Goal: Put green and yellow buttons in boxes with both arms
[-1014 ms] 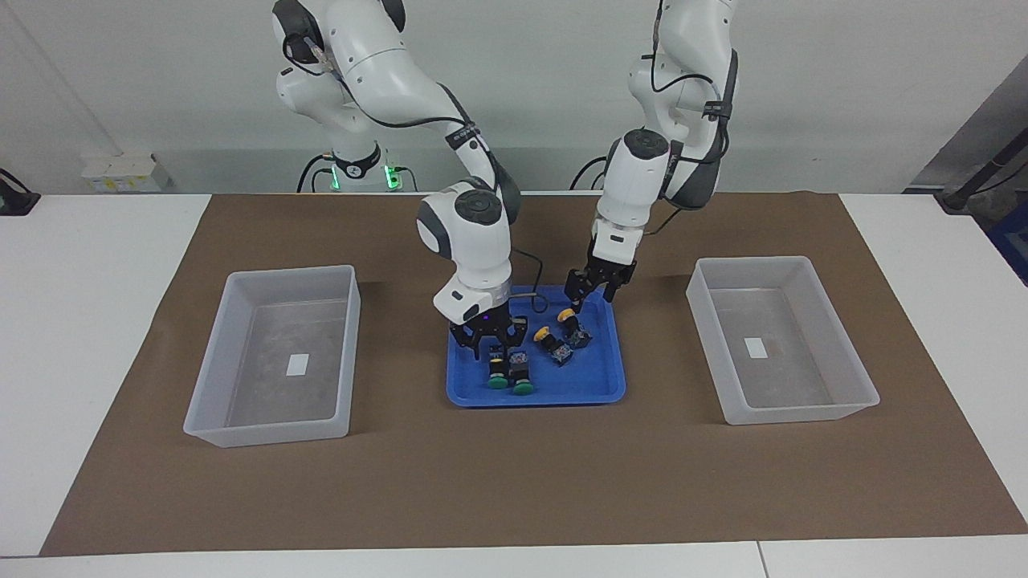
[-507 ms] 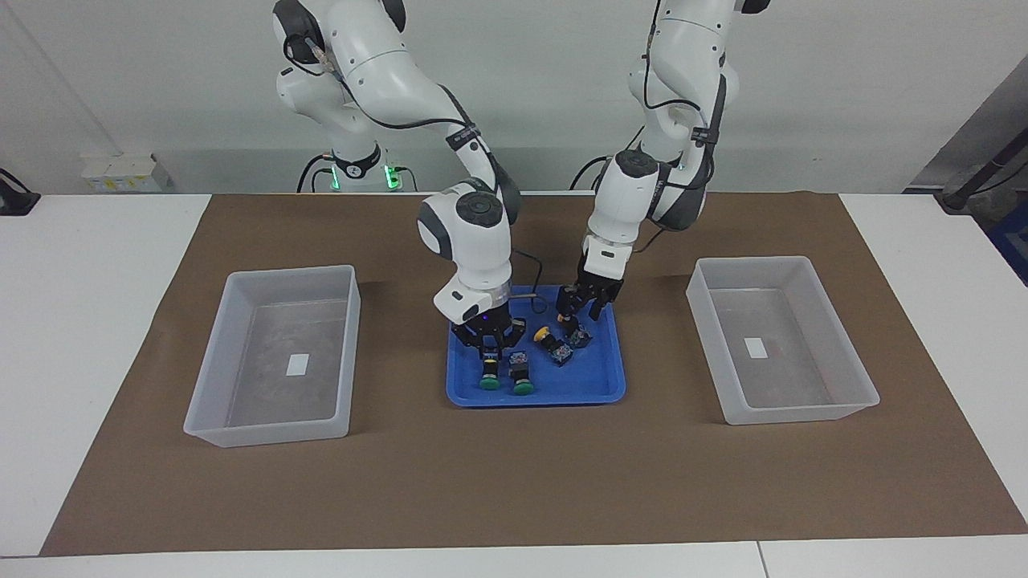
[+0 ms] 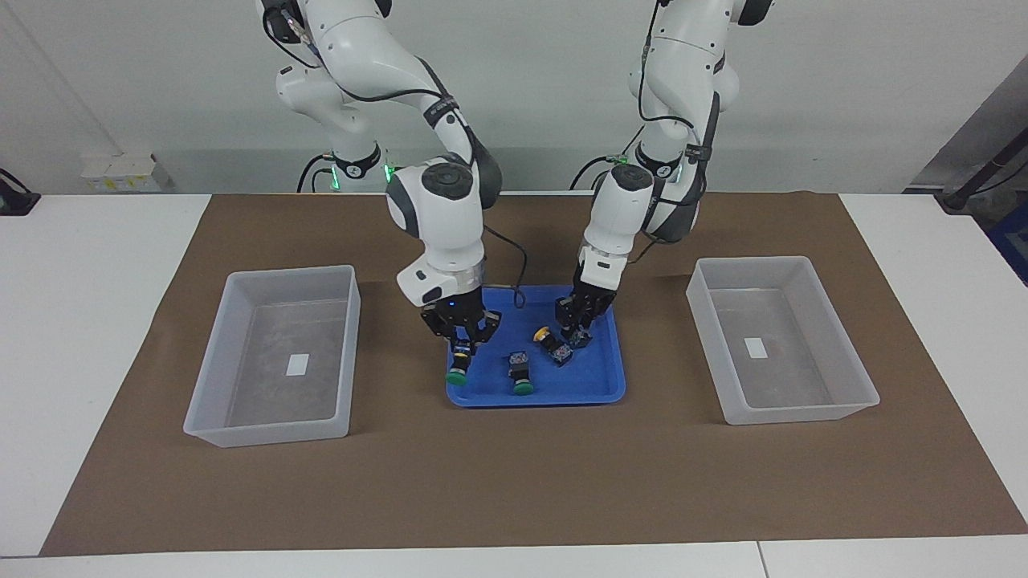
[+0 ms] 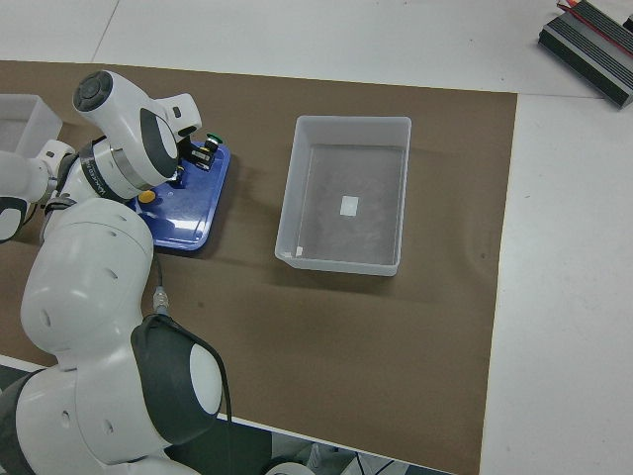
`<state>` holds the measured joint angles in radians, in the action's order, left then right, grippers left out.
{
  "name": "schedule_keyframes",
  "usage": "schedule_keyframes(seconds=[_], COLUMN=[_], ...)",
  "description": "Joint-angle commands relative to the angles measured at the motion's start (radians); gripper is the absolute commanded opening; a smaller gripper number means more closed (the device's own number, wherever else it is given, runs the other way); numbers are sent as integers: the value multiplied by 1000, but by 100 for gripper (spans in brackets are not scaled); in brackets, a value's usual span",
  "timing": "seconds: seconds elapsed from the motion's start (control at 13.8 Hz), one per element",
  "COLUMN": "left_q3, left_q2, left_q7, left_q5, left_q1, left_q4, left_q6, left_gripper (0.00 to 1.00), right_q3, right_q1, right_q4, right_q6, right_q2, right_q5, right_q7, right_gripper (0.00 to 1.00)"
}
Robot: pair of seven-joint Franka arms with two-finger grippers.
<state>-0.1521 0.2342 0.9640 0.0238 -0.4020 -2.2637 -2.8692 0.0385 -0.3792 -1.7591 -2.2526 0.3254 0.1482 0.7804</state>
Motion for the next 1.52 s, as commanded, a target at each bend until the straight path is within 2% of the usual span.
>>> schedule_keyframes(seconds=[0.0,0.29,0.51,0.65,0.8,1.09,1.45], left_q3=[16,19,28,28,28,28,29], left_q2=[4,-25,-49,-64,-93,-116,-131], left_q7=[7,5,1,-8,-19,-175,-436], left_q5=[10,7,1,-4,-7,-7,-7], left_q1=[-21,-12,-1,29,58,135,264], left_q4=[38,154,260,309,316,343,343], left_q6=[36,279,466,569,606,706,746], left_gripper=[2,0,0,0,0,0,0], right_q3=[11,11,11,11,11,11,11], right_q1=[72,204,285,357,390,459,491], right_q4=[-34,-39,-88,-149,-203,-249,-270], right_q6=[77,156,139,81,1,-160,-197], right_q2=[-78,-114,-126,-143,-146,-85,-46], right_q5=[20,19,11,2,-16,-16,-18], right_q7=[-32,-257,-412,-568,-668,-779,-794], right_gripper=[0,0,0,0,0,0,0])
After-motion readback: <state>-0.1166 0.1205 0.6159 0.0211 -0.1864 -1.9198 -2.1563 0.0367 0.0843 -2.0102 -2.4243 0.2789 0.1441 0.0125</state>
